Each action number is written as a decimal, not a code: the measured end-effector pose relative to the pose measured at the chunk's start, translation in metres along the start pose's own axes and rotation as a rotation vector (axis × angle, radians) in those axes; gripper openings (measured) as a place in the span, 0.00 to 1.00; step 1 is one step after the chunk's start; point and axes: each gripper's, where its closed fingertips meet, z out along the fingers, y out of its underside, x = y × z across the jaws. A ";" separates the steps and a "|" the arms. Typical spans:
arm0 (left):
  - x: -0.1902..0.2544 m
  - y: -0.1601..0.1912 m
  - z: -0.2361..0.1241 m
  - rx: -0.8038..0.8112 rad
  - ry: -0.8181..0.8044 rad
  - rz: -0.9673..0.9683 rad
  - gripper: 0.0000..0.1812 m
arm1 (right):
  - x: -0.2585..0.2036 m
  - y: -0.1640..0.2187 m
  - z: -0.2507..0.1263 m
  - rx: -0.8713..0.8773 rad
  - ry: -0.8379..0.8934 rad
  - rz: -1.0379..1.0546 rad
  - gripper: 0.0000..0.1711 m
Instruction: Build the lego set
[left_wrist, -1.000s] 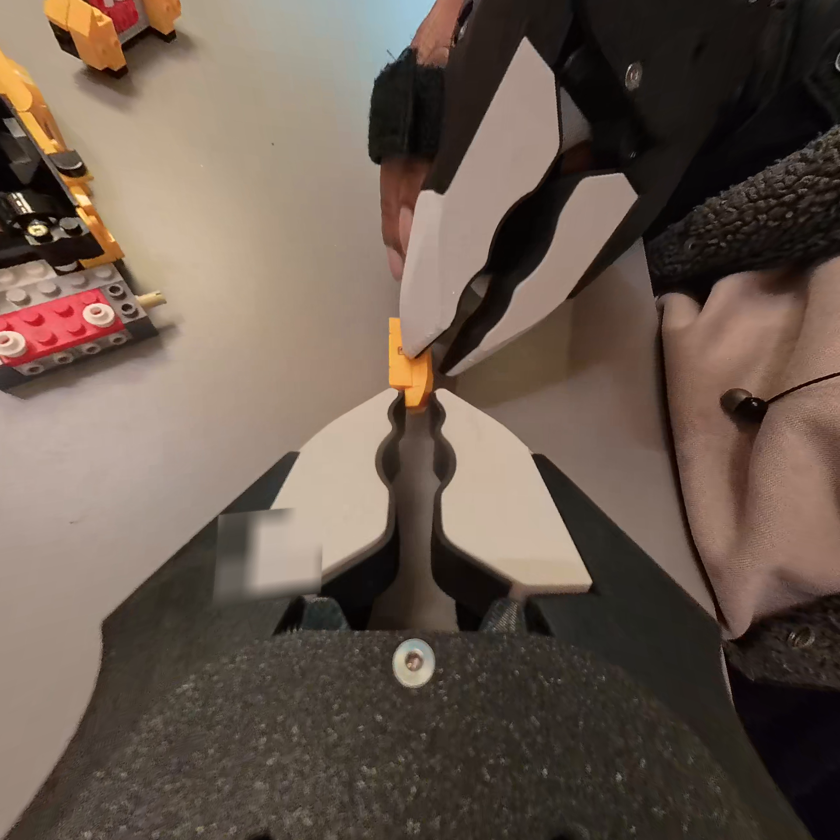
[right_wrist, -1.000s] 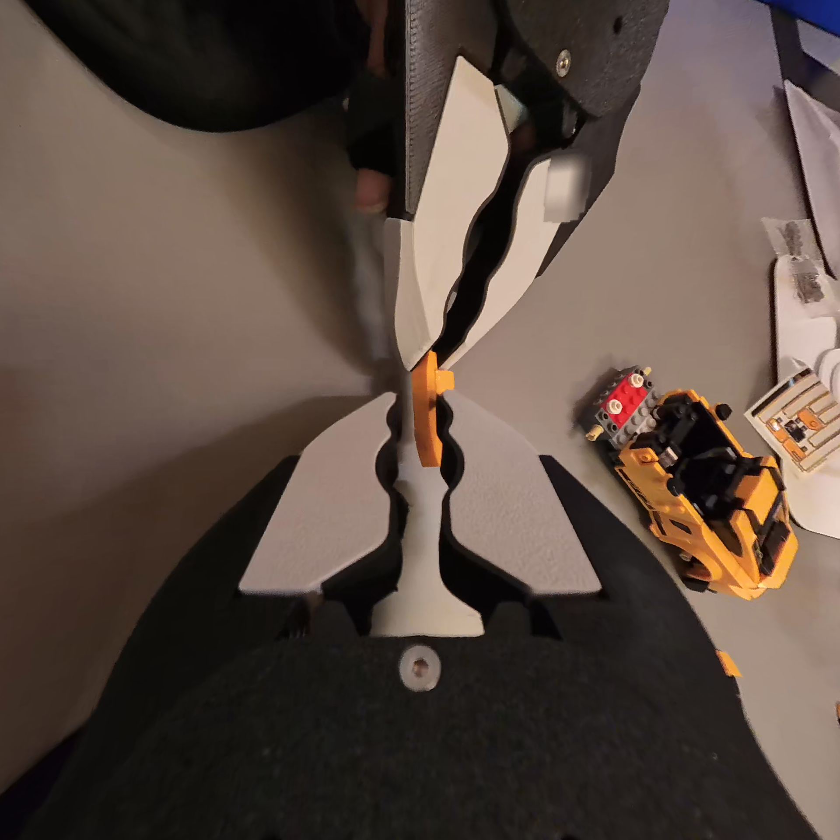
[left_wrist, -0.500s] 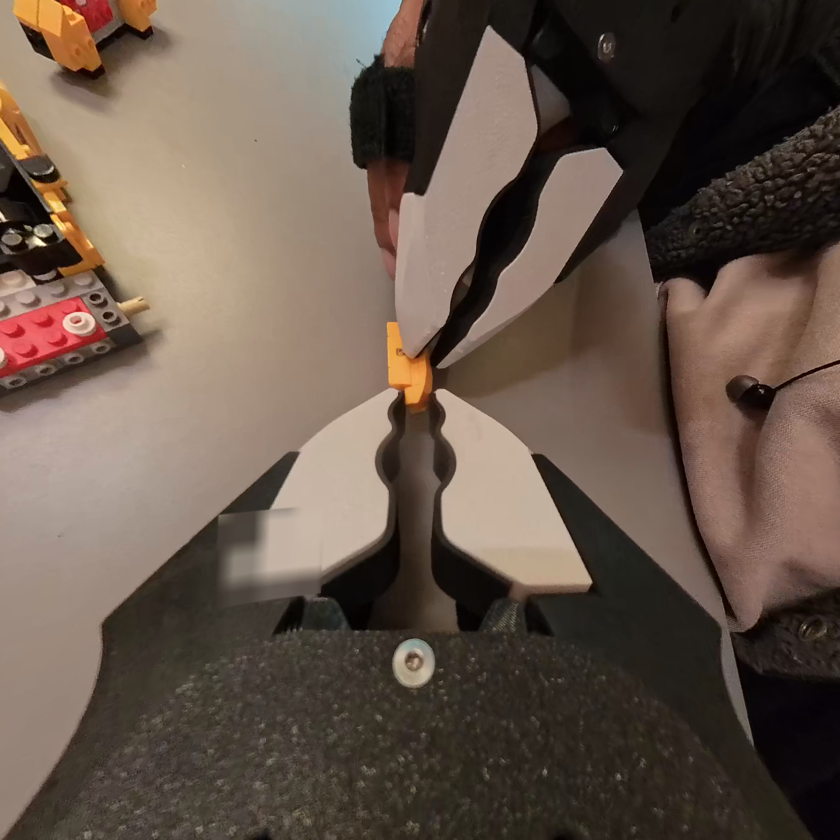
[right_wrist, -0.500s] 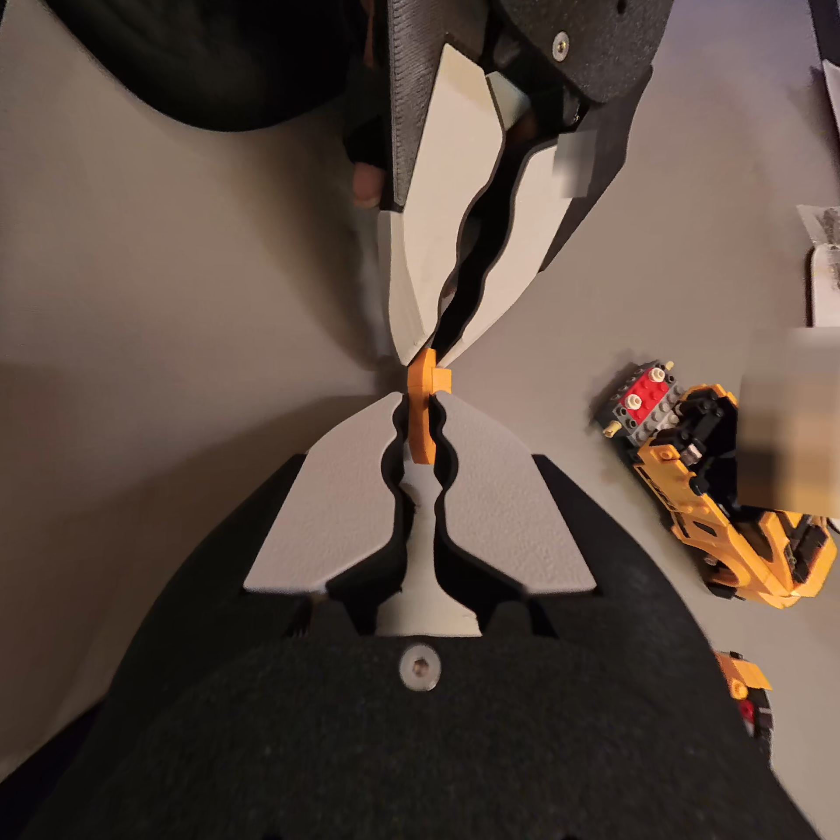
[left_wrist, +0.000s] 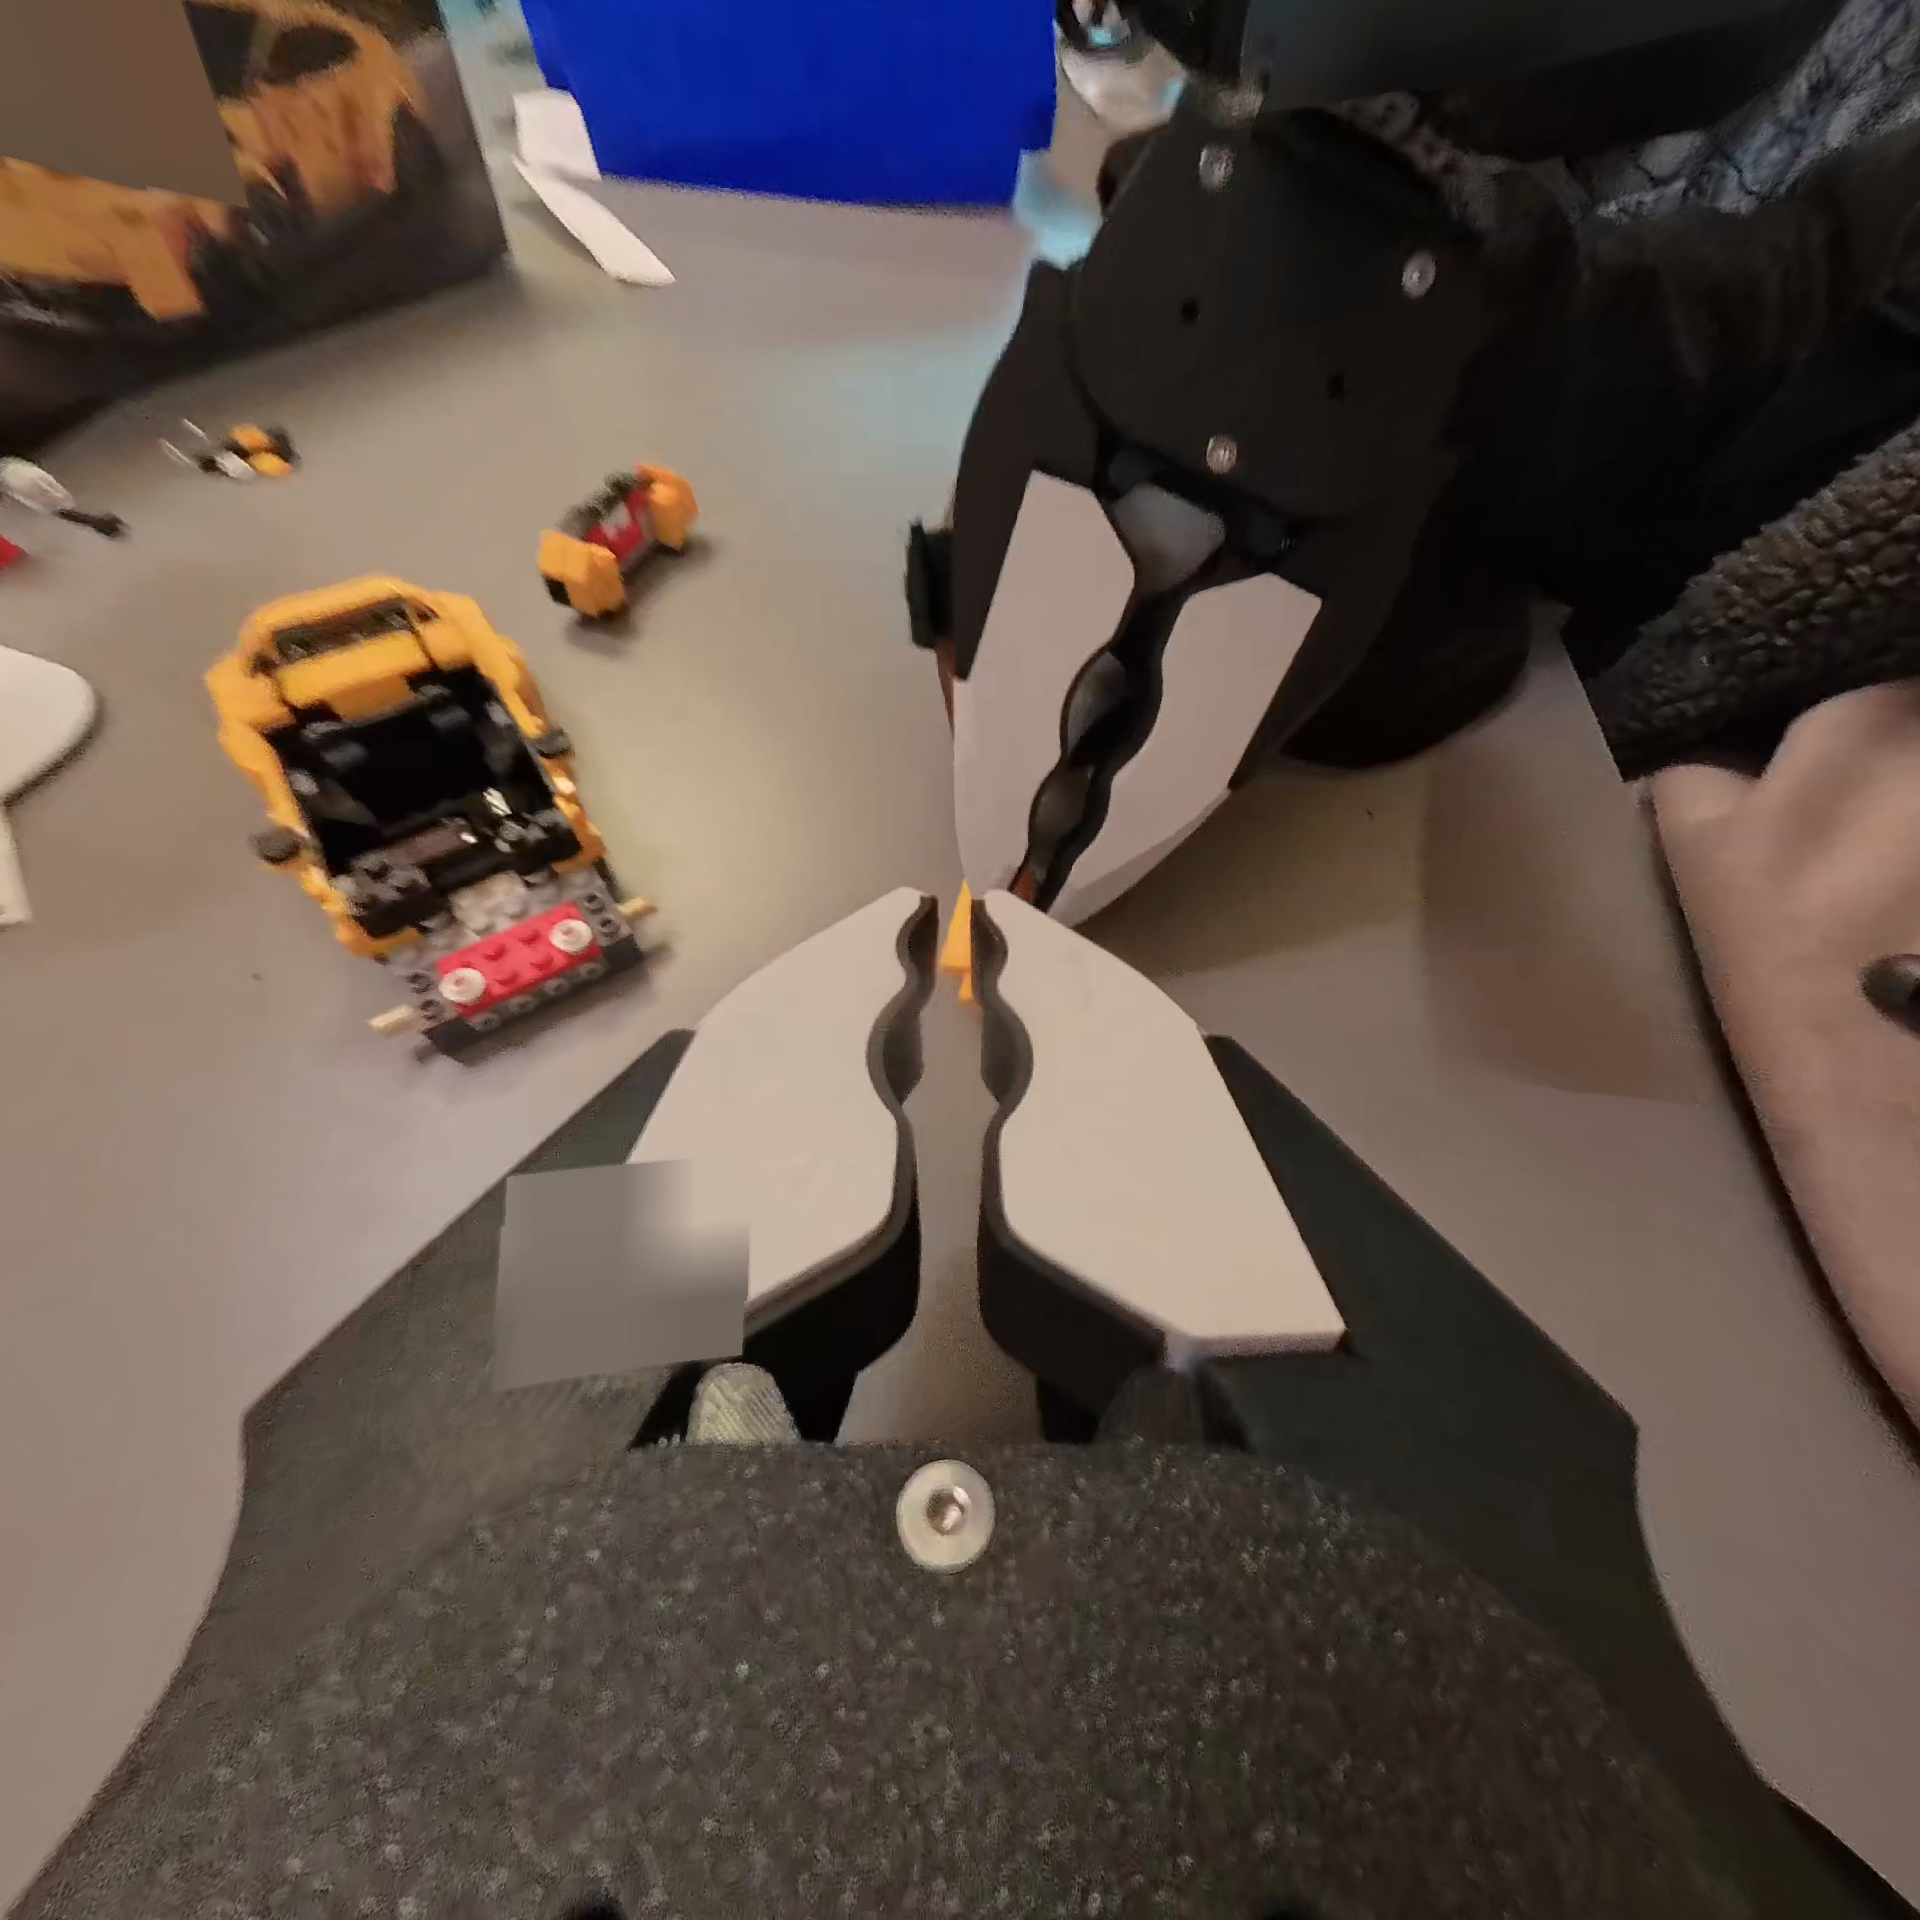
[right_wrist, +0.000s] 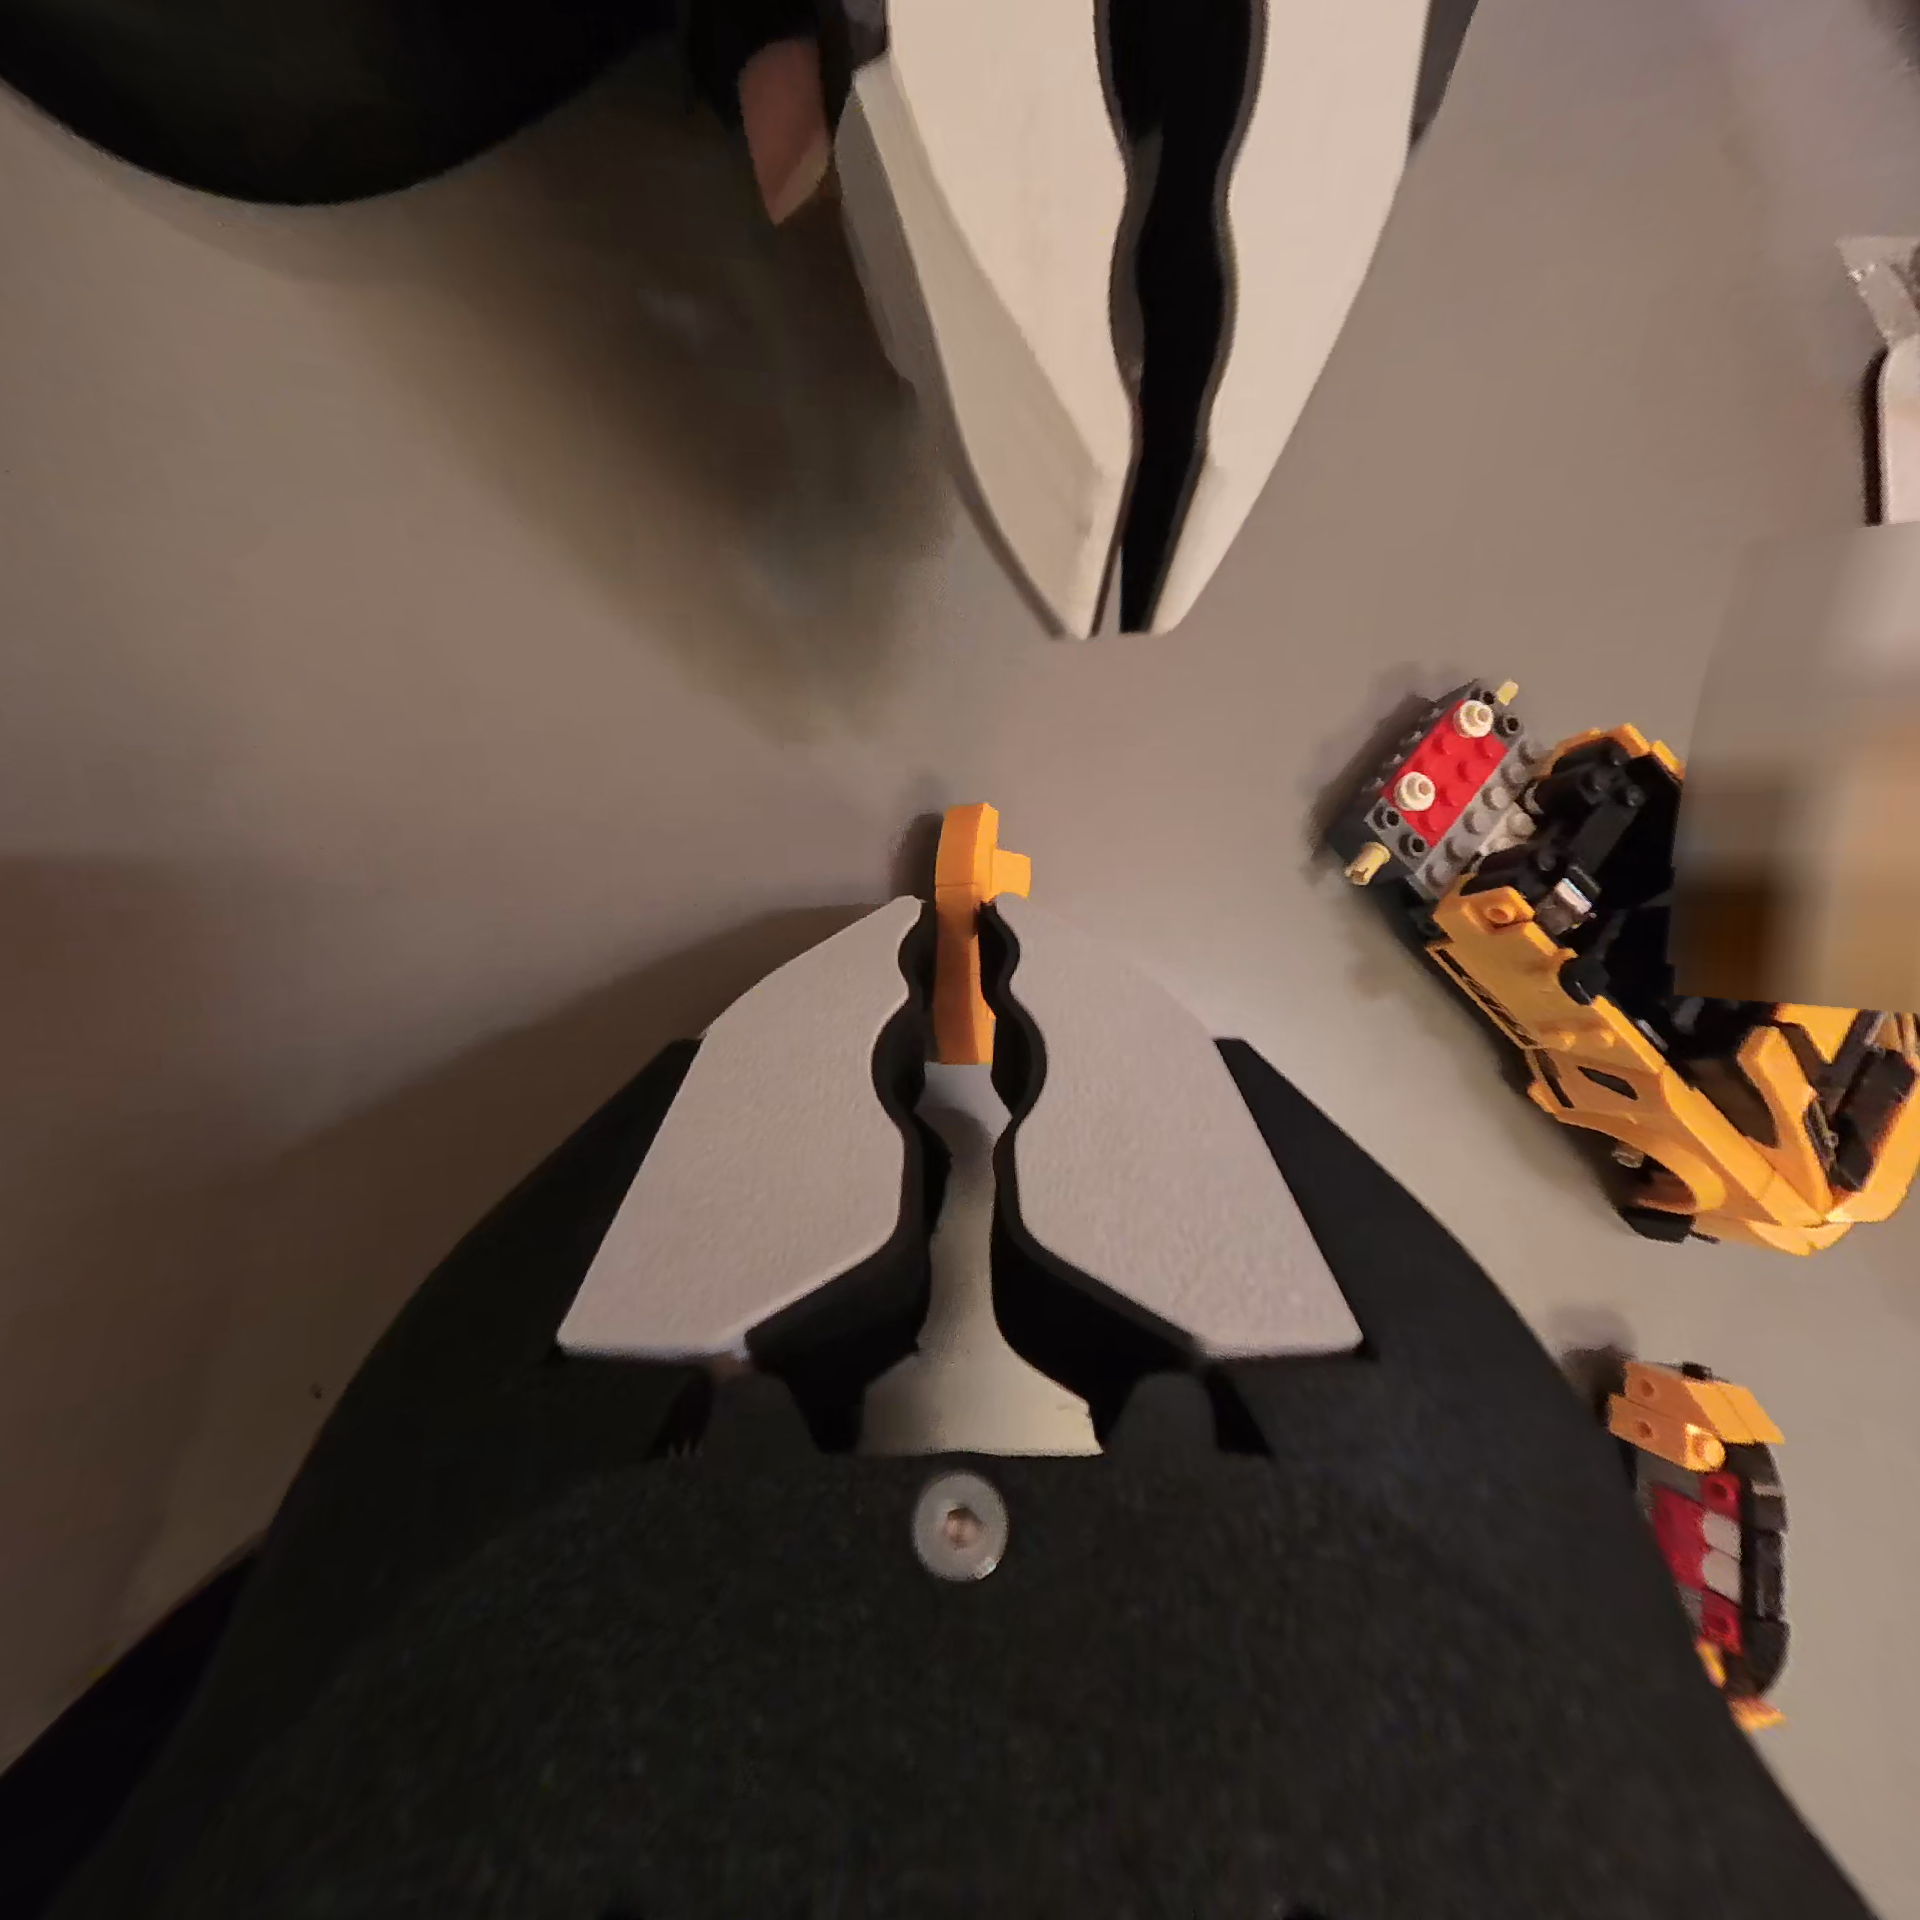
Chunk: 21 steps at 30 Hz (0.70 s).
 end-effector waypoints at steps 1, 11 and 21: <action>-0.003 -0.004 -0.002 0.022 -0.021 0.009 0.03 | 0.003 0.001 0.000 0.000 0.009 0.012 0.04; -0.043 -0.017 -0.025 0.121 -0.273 0.091 0.02 | 0.013 -0.010 -0.011 0.120 -0.012 0.115 0.12; -0.040 -0.012 -0.022 0.087 -0.276 0.125 0.02 | 0.004 0.002 -0.019 0.114 -0.094 0.063 0.13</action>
